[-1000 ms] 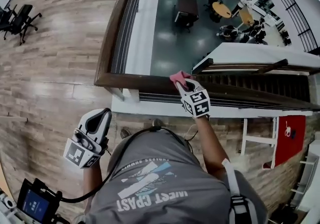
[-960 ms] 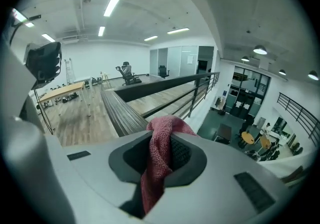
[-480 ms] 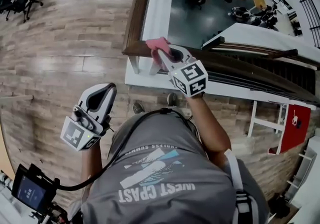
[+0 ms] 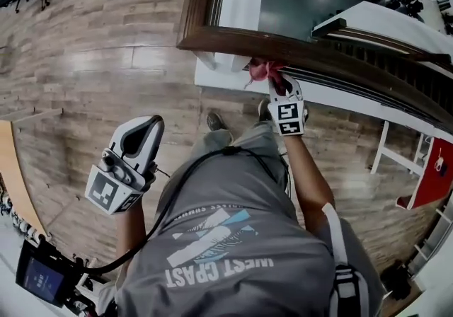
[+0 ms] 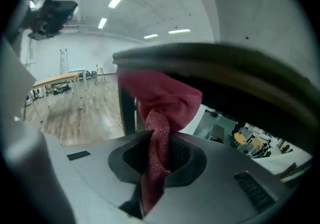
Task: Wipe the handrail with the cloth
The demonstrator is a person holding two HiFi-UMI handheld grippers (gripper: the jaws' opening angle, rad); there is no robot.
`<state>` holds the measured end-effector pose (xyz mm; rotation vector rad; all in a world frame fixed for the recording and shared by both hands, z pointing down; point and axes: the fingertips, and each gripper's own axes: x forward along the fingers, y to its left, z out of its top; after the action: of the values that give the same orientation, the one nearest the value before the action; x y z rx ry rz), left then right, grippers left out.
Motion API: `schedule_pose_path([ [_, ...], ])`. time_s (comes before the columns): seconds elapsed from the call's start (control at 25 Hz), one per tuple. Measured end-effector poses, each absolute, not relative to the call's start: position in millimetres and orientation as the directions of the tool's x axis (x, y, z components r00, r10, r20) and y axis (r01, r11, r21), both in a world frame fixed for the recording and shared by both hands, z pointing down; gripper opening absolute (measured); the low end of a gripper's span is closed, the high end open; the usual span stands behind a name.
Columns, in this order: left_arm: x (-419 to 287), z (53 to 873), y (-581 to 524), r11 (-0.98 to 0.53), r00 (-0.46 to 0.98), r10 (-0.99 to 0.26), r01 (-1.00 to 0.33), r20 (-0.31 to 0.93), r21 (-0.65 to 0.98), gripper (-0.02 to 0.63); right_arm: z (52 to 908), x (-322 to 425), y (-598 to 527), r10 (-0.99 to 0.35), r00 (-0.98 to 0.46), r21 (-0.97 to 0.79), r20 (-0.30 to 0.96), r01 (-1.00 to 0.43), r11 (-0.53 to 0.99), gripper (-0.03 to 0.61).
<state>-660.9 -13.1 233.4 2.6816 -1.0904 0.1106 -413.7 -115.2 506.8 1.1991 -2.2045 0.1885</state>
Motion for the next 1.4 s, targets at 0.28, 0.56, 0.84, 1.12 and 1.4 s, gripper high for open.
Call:
schedule_pose_path([
  [0.28,-608.5,234.3,-18.4,-0.688,0.711,-0.665,-0.702,0.228,0.181,0.000,595.1,-437.2,-186.4,-0.628,-0.396,0.154,0.670,-0.754,0.639,0.041],
  [0.56,-537.2,235.8,-19.9,-0.668,0.692,-0.684,-0.722,0.232,0.183,0.000,602.1,-336.0,-171.4,-0.643,-0.385,0.166,0.663,-0.761,0.627,0.041],
  [0.84,-454.7,231.9,-40.5,-0.668,0.702,-0.687,-0.712,0.188,0.217,0.000,595.4,-217.2,-177.2,-0.647,-0.331,0.178,0.686,-0.786,0.592,0.040],
  [1.12,-419.5,232.2,-24.8,-0.665,0.711,-0.692,-0.696,0.126,0.271,0.000,596.8,-162.5,-169.3,-0.658,-0.286,0.174,0.697,-0.822,0.542,0.041],
  [1.4,-437.9,239.1,-3.4,-0.655,0.704,-0.693,-0.705,0.157,0.271,0.000,590.4,-160.3,-172.5,-0.659,-0.270,0.173,0.702,-0.833,0.525,0.041],
])
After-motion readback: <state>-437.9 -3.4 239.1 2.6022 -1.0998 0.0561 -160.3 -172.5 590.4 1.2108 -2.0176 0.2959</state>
